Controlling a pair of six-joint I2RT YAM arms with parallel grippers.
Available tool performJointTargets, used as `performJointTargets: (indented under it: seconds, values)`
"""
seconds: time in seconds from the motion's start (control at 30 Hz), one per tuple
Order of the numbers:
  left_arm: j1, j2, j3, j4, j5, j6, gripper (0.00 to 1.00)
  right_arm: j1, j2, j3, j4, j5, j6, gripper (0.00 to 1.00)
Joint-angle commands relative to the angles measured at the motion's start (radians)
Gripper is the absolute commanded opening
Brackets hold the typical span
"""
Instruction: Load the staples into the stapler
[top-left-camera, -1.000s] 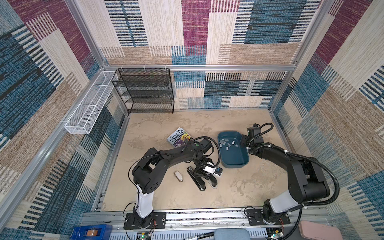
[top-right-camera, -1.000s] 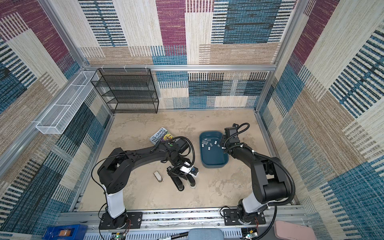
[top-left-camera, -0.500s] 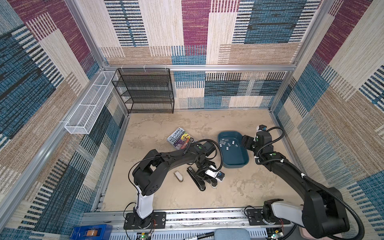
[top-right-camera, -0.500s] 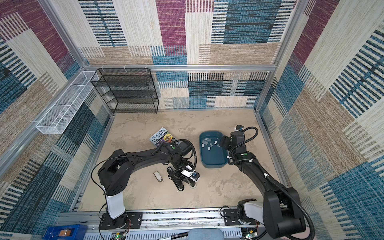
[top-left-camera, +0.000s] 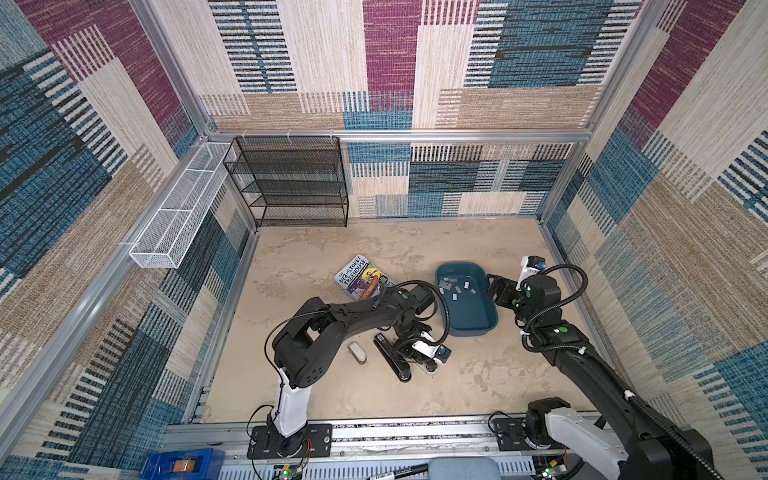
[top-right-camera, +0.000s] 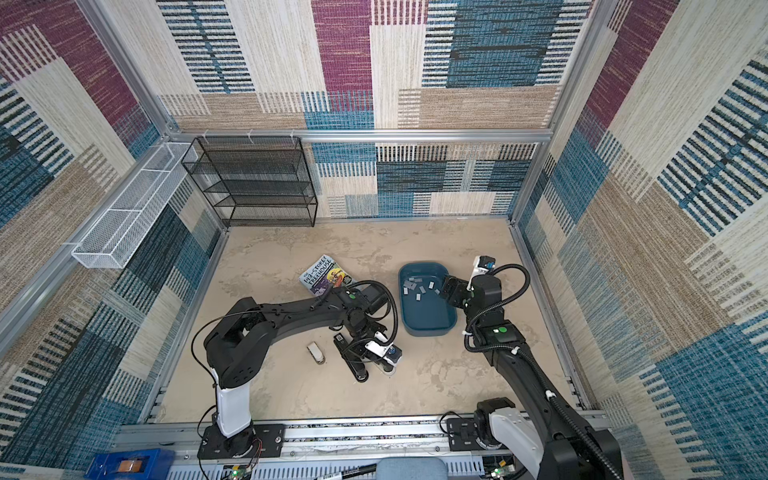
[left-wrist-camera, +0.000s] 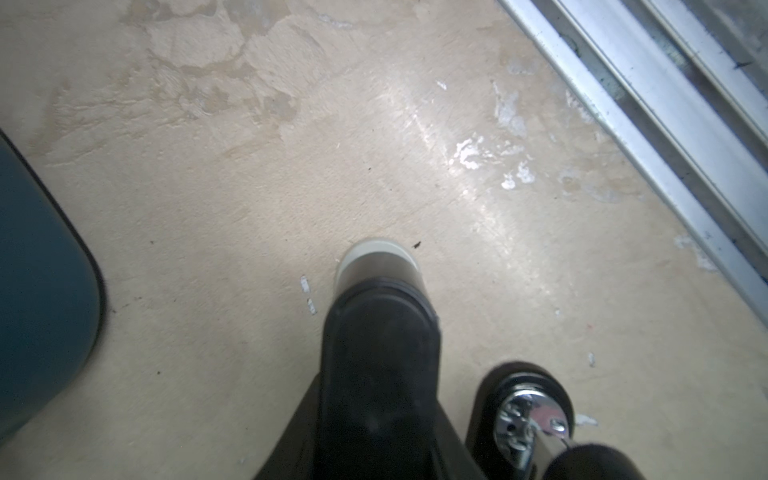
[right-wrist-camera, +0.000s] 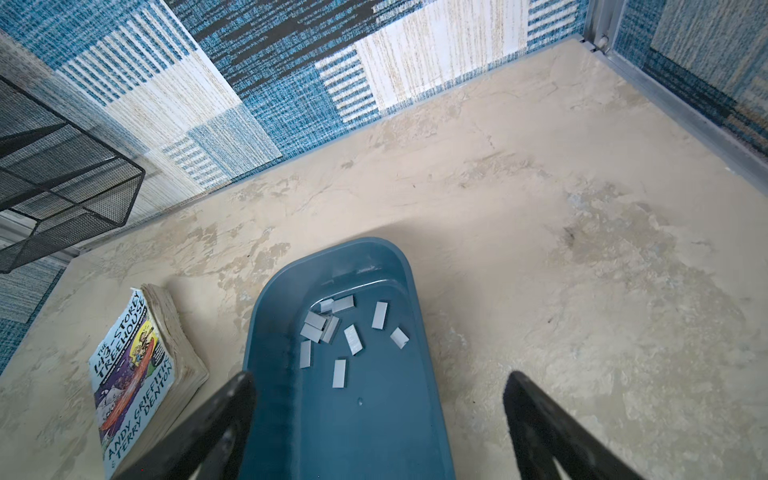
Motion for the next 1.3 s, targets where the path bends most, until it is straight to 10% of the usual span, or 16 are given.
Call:
performJointTargets:
  seconds: [0.0,0.2,0.63,1.27]
  values:
    - [0.003,-0.002,0.021,-0.055,-0.006,0.047,0.18,0.0,-0.021,-0.007,0.032,-0.03,0.009,0.95]
    - [0.035,0.002,0.067,-0.123,0.016,0.089,0.0,0.0,-0.08,-0.069,0.12,-0.12,-0.007,0.9]
    - [0.094,0.013,0.066,-0.127,0.106,0.082,0.35,0.004,-0.223,-0.187,0.275,-0.275,-0.013,0.9]
    - [0.113,0.066,0.071,-0.127,0.159,0.087,0.36,0.011,-0.269,-0.211,0.276,-0.302,-0.006,0.91]
